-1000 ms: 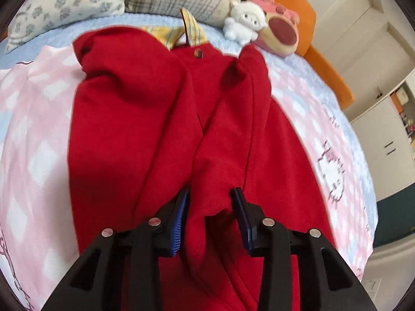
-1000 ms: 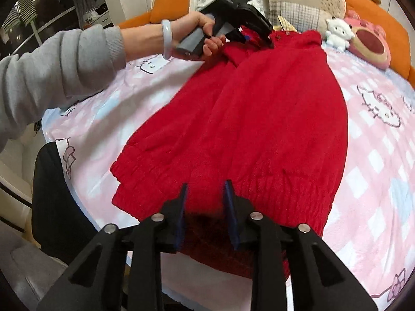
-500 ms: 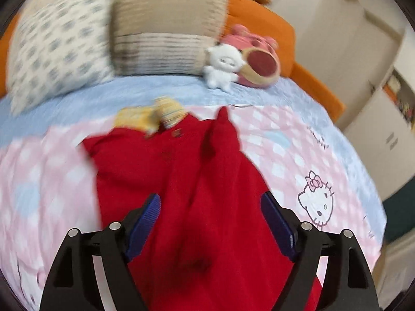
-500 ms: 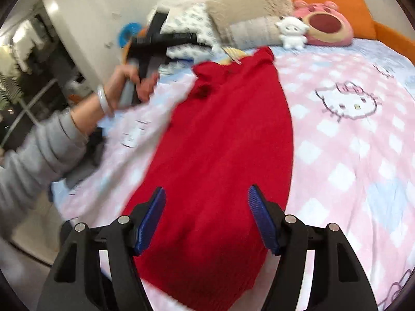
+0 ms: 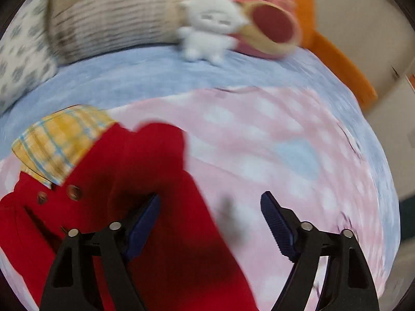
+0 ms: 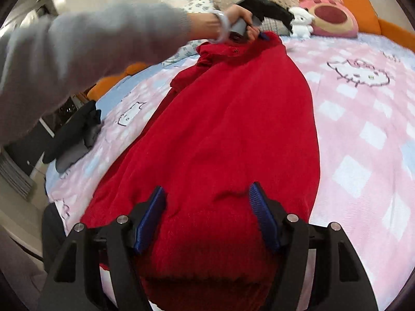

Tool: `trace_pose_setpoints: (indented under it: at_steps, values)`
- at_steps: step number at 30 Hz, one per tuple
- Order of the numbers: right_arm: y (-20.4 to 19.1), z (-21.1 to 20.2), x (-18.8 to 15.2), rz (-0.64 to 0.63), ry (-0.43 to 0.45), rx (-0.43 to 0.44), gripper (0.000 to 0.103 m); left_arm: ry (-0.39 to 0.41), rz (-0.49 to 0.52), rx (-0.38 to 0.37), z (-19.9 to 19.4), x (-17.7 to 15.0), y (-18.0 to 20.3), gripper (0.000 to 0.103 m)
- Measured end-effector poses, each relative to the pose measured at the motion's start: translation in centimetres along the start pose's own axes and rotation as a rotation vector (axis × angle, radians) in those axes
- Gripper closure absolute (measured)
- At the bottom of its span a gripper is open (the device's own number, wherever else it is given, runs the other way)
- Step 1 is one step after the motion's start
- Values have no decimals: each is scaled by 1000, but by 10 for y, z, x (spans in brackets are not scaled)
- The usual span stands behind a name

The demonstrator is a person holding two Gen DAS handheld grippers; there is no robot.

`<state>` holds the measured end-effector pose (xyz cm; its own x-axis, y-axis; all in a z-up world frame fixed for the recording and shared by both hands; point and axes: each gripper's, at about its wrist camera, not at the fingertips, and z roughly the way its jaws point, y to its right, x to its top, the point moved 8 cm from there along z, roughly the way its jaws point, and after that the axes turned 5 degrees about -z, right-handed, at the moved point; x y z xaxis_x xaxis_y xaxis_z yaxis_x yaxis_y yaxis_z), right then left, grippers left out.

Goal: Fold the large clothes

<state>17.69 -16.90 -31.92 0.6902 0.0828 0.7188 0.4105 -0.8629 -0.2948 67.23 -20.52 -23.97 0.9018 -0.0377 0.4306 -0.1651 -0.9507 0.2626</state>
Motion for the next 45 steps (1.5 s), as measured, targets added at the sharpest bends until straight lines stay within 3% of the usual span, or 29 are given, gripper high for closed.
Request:
trace_pose_setpoints:
  at_steps: [3, 5, 9, 12, 15, 18, 21, 25, 26, 27, 29, 31, 33, 35, 37, 41, 45]
  values:
    - [2, -1, -1, 17, 11, 23, 35, 11, -95, 51, 5, 3, -38, 33]
    - [3, 0, 2, 19, 18, 33, 35, -11, -106, 54, 9, -4, -52, 39]
    - [3, 0, 1, 6, 25, 30, 35, 26, -60, 86, -15, -8, -51, 30]
    - [9, -14, 3, 43, 19, 75, 36, 96, -49, -26, -71, -16, -33, 23]
    - [15, -51, 4, 69, 54, 95, 36, 89, 23, -128, -119, -47, -10, 19]
    - [5, -85, -3, 26, 80, 117, 43, 31, 100, -296, -167, -124, 9, 18]
    - [-10, -97, -12, 66, 87, 207, 62, -49, 122, -414, -188, -202, 10, 17]
    - [-23, -84, -20, 53, 75, 182, 65, -210, 116, -543, -191, -314, 4, 17]
    - [-24, -74, -24, 50, 49, 165, 68, -238, 142, -527, -187, -339, 3, 17]
    - [-23, -64, -30, 57, 10, 151, 69, -258, 166, -465, -179, -361, -2, 17]
    - [-25, -54, -39, 61, -21, 144, 70, -244, 188, -397, -166, -385, -10, 17]
    - [-32, -52, -40, 7, -40, 87, 70, -173, 265, -332, -168, -394, -4, 17]
    - [-40, -53, -37, -50, -57, 44, 66, -156, 305, -298, -172, -394, 5, 17]
    - [-45, -60, -33, -52, -72, 60, 52, -165, 296, -376, -190, -392, 13, 17]
    - [-43, -79, -26, 12, -76, 126, 48, -135, 258, -433, -220, -390, 8, 17]
    - [-18, -109, -10, 140, -64, 223, 33, -75, 131, -456, -275, -387, -38, 11]
    - [23, -108, 4, 331, -122, 304, 32, -129, -45, -491, -291, -407, -93, 10]
